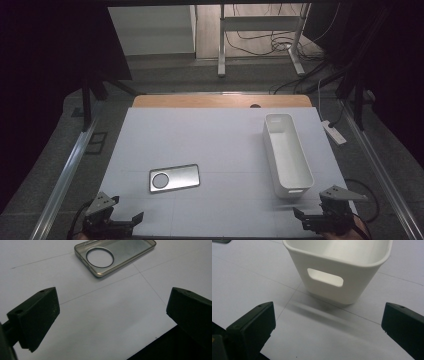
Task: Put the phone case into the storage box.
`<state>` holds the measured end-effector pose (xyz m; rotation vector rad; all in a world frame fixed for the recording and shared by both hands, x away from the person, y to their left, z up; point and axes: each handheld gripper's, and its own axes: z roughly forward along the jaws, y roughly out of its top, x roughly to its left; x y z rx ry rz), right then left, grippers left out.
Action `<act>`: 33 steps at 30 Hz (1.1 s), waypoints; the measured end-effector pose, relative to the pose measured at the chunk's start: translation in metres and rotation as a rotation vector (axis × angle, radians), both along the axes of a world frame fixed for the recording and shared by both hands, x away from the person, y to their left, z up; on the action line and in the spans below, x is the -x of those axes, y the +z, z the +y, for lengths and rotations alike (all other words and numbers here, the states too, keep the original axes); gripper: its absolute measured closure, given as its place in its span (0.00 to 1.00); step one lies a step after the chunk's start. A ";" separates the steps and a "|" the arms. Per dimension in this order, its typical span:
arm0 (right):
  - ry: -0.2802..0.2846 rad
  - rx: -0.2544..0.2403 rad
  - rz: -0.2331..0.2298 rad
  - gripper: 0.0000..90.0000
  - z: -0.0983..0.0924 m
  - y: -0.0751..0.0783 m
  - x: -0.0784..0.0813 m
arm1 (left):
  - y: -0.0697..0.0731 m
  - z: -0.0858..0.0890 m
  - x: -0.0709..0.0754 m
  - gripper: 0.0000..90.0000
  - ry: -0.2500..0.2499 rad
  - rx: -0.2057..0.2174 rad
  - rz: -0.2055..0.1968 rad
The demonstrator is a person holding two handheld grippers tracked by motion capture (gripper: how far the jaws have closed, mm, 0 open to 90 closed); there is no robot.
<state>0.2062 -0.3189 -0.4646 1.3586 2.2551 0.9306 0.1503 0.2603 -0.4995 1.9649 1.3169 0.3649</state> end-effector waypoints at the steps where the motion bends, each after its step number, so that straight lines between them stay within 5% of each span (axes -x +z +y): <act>1: 0.000 -0.004 0.000 0.00 0.000 0.000 0.000 | 0.000 0.000 0.000 0.00 0.002 0.000 0.000; 33: 0.036 0.030 -0.030 0.00 0.004 0.000 0.003 | -0.001 -0.001 -0.004 0.00 -0.036 0.014 0.029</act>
